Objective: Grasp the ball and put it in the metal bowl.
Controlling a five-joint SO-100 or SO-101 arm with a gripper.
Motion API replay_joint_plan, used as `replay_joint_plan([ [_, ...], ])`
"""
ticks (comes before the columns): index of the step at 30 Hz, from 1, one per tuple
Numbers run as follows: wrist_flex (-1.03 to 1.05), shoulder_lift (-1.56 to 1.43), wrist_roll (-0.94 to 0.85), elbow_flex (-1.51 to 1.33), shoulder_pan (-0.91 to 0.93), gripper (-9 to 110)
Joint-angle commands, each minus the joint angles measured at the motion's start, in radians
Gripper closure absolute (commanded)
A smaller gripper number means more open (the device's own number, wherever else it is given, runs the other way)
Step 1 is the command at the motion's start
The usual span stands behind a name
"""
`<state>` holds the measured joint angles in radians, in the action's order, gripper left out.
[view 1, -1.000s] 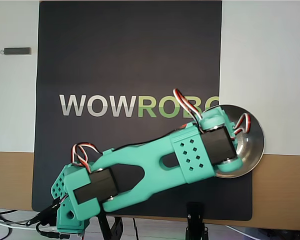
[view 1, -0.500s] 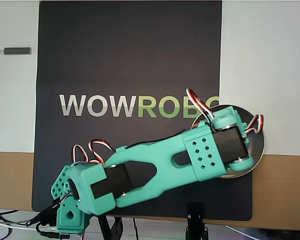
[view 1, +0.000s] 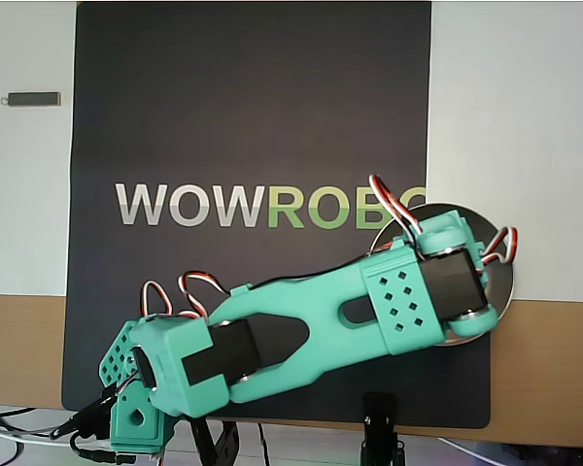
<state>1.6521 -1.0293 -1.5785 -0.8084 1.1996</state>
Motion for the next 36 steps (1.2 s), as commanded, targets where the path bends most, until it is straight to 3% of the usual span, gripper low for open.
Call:
replay_joint_plan([
  [1, 0.002, -0.006, 0.003, 0.032, 0.015, 73],
  [13, 0.002, 0.035, 0.186, 0.035, 0.018, 73],
  [19, -0.005, 0.066, 0.342, 0.041, 0.018, 60],
  [36, -0.005, 0.055, 0.347, 0.041, 0.023, 61],
])
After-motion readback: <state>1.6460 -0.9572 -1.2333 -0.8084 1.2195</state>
